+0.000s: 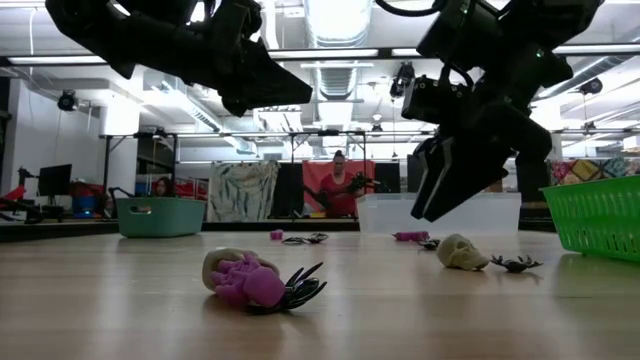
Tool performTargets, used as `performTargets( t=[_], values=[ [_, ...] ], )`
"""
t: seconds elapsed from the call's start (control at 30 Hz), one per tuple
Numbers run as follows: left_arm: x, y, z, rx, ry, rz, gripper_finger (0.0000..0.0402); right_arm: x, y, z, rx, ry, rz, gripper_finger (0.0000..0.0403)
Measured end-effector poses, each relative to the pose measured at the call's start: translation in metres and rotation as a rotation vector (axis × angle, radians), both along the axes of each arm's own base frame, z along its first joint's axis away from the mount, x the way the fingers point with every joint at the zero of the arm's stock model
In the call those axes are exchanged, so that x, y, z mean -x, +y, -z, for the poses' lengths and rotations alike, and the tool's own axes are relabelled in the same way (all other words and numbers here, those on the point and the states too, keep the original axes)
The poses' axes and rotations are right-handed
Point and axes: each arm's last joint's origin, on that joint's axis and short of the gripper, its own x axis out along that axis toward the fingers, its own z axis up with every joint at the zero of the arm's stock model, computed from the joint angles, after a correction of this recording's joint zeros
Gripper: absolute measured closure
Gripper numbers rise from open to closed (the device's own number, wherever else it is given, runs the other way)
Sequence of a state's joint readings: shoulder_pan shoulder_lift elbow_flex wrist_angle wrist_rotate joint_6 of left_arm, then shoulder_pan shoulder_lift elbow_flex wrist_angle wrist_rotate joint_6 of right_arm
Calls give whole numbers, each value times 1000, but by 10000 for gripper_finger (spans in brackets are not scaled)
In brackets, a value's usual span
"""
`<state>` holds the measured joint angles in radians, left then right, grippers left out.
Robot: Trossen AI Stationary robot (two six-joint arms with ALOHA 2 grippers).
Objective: Sort Halloween decoration
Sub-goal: Put the black spider toy into the white bin
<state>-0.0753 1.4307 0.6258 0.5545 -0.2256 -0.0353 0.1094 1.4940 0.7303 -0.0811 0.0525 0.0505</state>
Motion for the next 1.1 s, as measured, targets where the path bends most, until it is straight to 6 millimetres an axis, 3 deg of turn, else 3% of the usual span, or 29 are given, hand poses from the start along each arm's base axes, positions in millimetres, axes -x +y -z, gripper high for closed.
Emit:
performTargets(
  t=[0.17, 0.53, 1.1],
  values=[
    [0, 0, 0, -4, 1, 0, 325, 0, 2, 1, 0, 2, -6, 176],
    [0, 0, 0, -12, 4, 2, 325, -5, 4, 32, 0, 100, 6, 192],
    [0, 0, 0, -12, 4, 1, 325, -4, 4, 30, 11, 98, -22, 309]
  ],
)
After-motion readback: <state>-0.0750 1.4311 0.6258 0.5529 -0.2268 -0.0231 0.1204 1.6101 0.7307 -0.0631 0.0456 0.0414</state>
